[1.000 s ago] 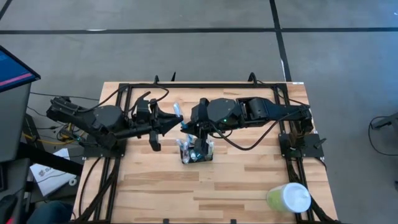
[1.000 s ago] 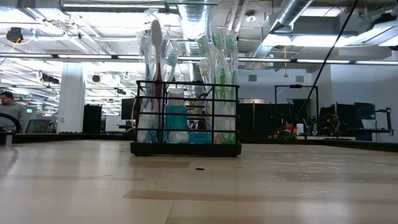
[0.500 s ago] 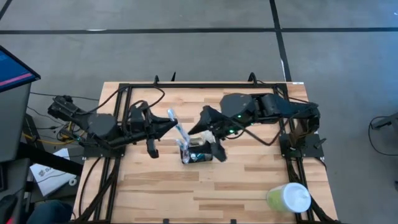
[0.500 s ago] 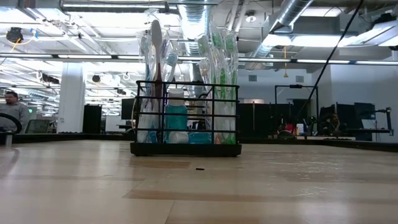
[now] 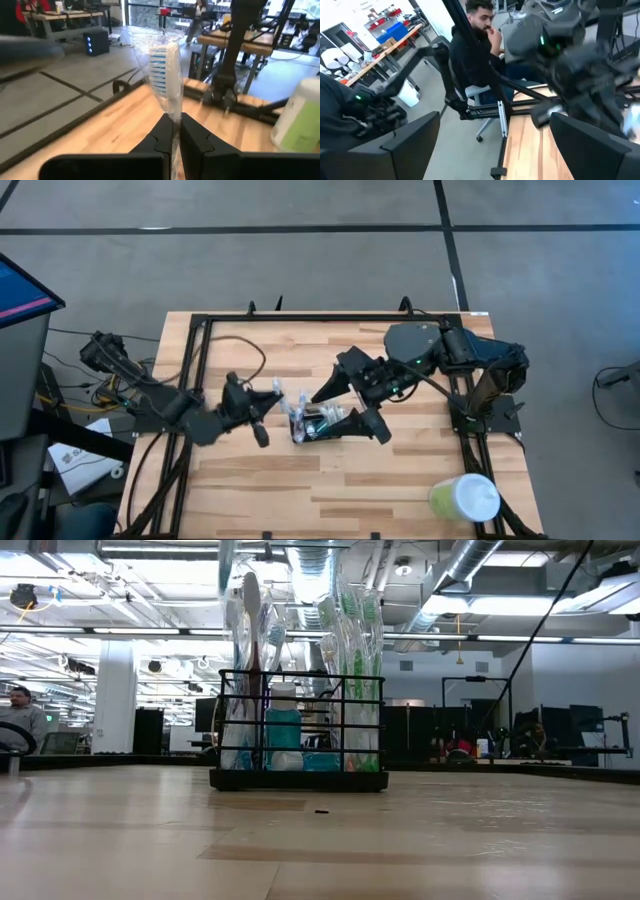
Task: Pick & Place toothbrushing station
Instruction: Put the blue toothbrush into the top left section of the mesh organizer
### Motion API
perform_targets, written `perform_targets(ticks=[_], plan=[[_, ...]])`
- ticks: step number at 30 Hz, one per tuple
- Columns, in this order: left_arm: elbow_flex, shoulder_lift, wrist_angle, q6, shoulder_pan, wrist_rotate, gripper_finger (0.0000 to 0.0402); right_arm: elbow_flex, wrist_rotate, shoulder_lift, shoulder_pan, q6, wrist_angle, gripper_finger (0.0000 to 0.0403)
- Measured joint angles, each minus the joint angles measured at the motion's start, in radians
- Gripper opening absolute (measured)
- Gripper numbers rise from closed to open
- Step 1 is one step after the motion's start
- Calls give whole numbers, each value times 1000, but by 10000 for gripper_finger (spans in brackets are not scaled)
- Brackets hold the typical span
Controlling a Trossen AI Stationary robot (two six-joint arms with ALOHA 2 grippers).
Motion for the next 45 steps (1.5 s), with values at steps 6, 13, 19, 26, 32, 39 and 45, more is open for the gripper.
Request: perform_targets(ticks=[6, 13, 19, 26, 32, 39, 45], plan=[[-181, 0, 262, 11, -43, -61, 3, 0, 14, 4, 12, 18, -5, 368], [-295, 0, 376, -9, -65, -111, 3, 0, 57, 4, 11, 42, -1, 368], [-366, 42, 531, 54, -50, -97, 3, 0, 62, 5, 12, 41, -2, 368], [-391, 88, 675, 159, -25, -52, 3, 0, 164, 5, 24, 0, -5, 368], [-389, 121, 692, 161, 46, 38, 3, 0, 172, 5, 24, -23, -4, 368], [-390, 209, 701, 129, 81, 78, 4, 0, 190, 5, 24, -38, -4, 368], [-390, 268, 706, 80, 80, 62, 4, 0, 190, 5, 24, -43, -7, 368]])
